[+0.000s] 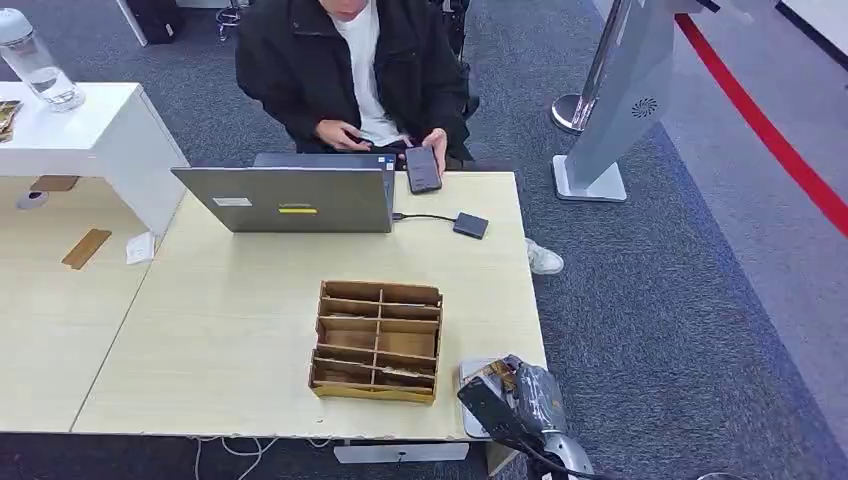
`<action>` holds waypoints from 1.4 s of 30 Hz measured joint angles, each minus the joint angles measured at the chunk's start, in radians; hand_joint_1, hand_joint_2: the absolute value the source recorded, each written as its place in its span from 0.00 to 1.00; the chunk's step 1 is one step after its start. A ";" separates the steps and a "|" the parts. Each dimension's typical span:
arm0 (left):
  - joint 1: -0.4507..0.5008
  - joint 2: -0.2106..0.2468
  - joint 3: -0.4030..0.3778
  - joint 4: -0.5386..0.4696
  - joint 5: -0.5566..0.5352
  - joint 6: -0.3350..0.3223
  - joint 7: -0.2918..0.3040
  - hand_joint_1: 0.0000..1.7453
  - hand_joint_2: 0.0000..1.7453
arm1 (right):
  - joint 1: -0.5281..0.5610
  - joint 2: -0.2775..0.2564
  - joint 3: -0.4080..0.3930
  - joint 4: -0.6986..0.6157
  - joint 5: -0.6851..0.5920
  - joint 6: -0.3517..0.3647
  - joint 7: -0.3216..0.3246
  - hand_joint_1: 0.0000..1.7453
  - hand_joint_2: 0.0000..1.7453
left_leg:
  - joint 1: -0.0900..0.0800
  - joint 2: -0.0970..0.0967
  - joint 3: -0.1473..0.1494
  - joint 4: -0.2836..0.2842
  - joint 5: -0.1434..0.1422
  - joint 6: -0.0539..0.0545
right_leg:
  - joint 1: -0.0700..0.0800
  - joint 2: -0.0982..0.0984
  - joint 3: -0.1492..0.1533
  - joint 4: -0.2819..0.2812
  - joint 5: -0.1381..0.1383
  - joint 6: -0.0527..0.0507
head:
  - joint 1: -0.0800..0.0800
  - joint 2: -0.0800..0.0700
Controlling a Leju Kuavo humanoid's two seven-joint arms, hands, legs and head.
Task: Pass the card to the sensor for recognition and then transmit it.
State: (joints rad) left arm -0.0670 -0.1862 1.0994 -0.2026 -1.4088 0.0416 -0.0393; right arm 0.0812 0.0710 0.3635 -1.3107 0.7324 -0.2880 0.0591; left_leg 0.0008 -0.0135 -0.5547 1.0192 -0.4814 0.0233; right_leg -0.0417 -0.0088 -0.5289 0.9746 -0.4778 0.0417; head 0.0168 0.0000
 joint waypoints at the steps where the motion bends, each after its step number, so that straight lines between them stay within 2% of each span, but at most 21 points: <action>1: 0.000 0.000 0.000 0.000 0.000 0.000 0.000 0.00 0.00 | 0.000 0.000 0.000 0.000 0.000 0.000 0.000 1.00 1.00 | 0.000 0.000 0.000 0.000 0.000 0.000 | 0.000 0.000 0.000 0.000 0.000 0.000 | 0.000 0.000; 42: 0.000 0.001 0.000 0.000 -0.002 -0.008 0.000 0.00 0.00 | -0.002 0.000 0.000 0.000 0.003 0.002 0.000 1.00 1.00 | 0.000 0.000 0.000 0.000 0.000 0.000 | 0.000 0.000 0.000 0.000 0.000 0.000 | 0.000 0.000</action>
State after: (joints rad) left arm -0.0671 -0.1850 1.0998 -0.2026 -1.4111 0.0336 -0.0393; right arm 0.0794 0.0713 0.3635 -1.3104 0.7355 -0.2857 0.0591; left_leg 0.0008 -0.0135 -0.5548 1.0192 -0.4814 0.0233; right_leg -0.0417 -0.0087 -0.5289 0.9746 -0.4778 0.0417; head 0.0168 0.0000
